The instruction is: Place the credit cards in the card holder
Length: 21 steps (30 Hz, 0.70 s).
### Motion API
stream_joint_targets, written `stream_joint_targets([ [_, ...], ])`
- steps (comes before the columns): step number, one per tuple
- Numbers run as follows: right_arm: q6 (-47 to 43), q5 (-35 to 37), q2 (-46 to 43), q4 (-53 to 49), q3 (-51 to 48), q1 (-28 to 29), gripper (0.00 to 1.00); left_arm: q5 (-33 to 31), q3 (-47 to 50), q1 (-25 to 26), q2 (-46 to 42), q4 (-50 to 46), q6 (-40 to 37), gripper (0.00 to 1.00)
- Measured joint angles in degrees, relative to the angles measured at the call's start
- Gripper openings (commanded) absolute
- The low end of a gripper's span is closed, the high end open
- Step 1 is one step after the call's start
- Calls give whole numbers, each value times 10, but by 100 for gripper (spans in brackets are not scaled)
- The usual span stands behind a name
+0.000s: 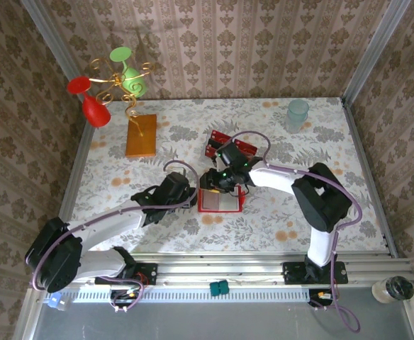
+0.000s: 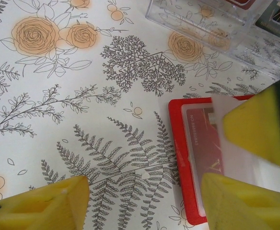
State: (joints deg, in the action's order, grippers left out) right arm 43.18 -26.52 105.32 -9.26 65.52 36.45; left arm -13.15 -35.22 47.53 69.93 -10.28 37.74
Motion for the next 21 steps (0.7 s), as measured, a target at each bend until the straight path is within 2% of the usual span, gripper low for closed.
stream_joint_targets([
  [2, -10, 2, -13, -2, -8, -9, 22, 1, 0, 0, 5, 2, 0, 64],
  [9, -20, 6, -32, -4, -63, -32, 0, 5, 0, 0, 16, 5, 0, 64],
  [21, -21, 3, 16, 3, -55, -14, 0, 12, -1, 0, 32, 13, 0, 67],
])
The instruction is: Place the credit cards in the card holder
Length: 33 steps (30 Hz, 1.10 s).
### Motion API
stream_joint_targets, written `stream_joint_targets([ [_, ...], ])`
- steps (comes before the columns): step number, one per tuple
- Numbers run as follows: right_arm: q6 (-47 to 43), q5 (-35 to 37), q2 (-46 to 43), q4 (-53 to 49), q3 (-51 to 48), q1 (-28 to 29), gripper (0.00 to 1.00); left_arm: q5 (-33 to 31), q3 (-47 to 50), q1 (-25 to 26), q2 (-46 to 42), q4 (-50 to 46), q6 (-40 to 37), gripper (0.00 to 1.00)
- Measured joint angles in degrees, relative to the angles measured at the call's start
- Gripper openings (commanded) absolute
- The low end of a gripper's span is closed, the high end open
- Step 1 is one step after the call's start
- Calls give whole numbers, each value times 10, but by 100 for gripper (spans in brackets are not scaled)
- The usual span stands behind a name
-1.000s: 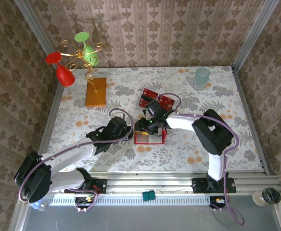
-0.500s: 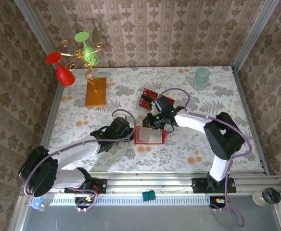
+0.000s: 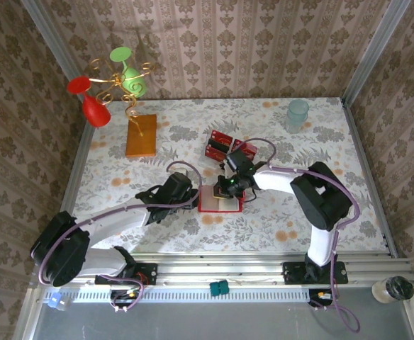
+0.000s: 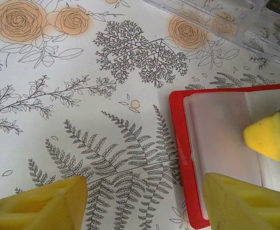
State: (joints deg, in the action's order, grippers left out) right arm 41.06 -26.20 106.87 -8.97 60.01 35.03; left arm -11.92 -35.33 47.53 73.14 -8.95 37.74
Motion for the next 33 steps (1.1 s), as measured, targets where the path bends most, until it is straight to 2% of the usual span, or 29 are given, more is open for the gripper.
stream_joint_targets([
  [9, 1, 0, 13, 2, 9, 5, 0, 2, -6, 2, 28, 8, 0, 70],
  [24, 9, 0, 13, 15, 9, 5, 1, 10, -26, 36, 112, 35, 0, 70],
  [28, 9, 0, 12, 14, 9, 5, 6, 10, -26, 42, 129, 37, 0, 69],
  [33, -1, 0, -10, -17, 13, -11, 19, 3, -26, 47, 137, 38, 1, 69],
])
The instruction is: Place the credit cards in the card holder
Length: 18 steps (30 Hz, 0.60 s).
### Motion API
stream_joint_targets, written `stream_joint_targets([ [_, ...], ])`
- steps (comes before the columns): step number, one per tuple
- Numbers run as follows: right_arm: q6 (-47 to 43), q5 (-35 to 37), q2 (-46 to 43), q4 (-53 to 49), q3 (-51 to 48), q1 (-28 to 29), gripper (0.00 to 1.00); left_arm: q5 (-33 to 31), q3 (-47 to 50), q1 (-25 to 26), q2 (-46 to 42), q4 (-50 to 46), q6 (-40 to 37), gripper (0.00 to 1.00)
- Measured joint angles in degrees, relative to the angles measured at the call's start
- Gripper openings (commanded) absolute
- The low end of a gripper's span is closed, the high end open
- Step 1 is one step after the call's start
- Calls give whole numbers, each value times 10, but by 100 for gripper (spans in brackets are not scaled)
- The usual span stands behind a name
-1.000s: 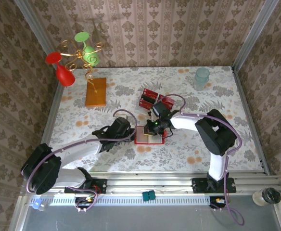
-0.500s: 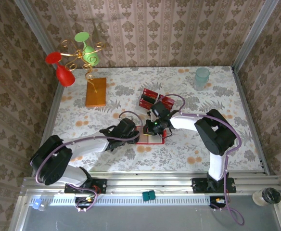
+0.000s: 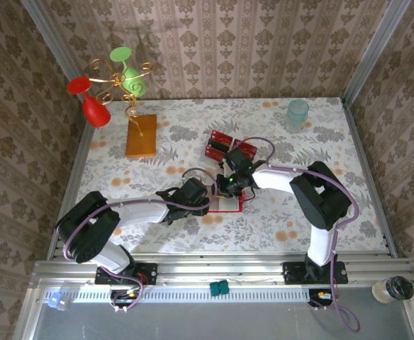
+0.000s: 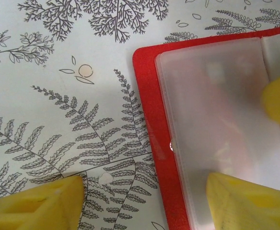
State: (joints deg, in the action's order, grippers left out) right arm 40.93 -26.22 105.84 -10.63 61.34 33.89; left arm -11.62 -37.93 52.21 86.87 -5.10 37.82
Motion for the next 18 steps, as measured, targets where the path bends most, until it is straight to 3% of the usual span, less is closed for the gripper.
stream_joint_targets([
  [8, -107, 56, -49, -135, 142, -75, 34, -2, 0, 3, 0, 6, 1, 69],
  [18, -285, 196, -8, -305, 281, -71, 35, -4, 0, 7, 0, 9, 1, 69],
])
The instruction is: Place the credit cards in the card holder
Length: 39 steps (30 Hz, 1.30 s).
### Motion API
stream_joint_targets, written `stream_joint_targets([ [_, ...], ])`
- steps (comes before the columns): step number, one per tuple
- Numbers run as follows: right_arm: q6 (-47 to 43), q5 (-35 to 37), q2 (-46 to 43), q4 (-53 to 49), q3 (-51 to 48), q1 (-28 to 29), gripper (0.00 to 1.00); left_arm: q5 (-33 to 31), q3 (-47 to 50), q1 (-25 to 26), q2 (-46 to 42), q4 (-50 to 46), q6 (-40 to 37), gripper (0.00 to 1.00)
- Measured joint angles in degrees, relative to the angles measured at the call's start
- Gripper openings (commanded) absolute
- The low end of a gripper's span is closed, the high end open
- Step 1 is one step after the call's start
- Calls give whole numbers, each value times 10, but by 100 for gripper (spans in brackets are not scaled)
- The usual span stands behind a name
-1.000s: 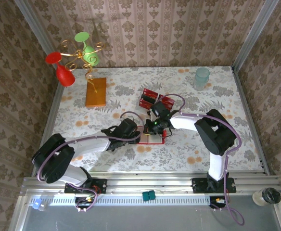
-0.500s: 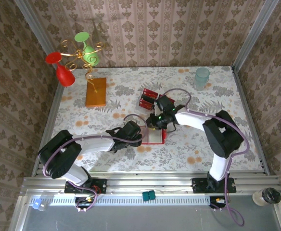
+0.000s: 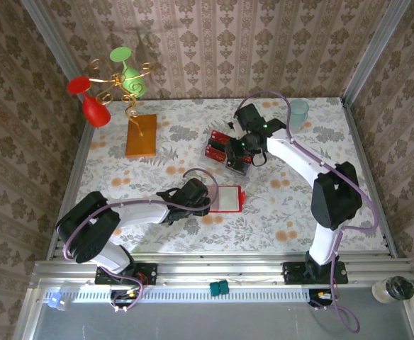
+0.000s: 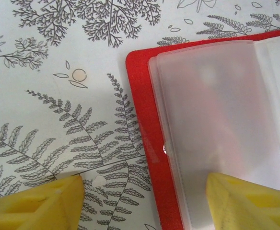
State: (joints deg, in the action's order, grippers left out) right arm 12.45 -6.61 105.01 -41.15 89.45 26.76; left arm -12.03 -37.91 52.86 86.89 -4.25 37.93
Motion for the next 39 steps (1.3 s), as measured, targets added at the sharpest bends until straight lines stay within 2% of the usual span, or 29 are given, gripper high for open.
stream_joint_targets([
  [7, -67, 79, 66, -72, 56, 22, 36, -2, 0, 0, 0, 0, 0, 69],
  [16, -106, 169, 110, -103, 79, 48, 36, -4, 4, 0, 0, 3, 6, 69],
  [28, -119, 186, 117, -104, 80, 48, 32, -8, 8, 0, 0, 9, 9, 68],
  [33, -125, 184, 119, -104, 81, 48, 27, -8, 8, 0, 0, 9, 10, 68],
  [37, -128, 184, 120, -104, 83, 48, 13, -8, 8, 0, 0, 9, 10, 68],
  [39, -132, 182, 120, -105, 83, 48, 11, -8, 8, 0, 0, 9, 10, 68],
])
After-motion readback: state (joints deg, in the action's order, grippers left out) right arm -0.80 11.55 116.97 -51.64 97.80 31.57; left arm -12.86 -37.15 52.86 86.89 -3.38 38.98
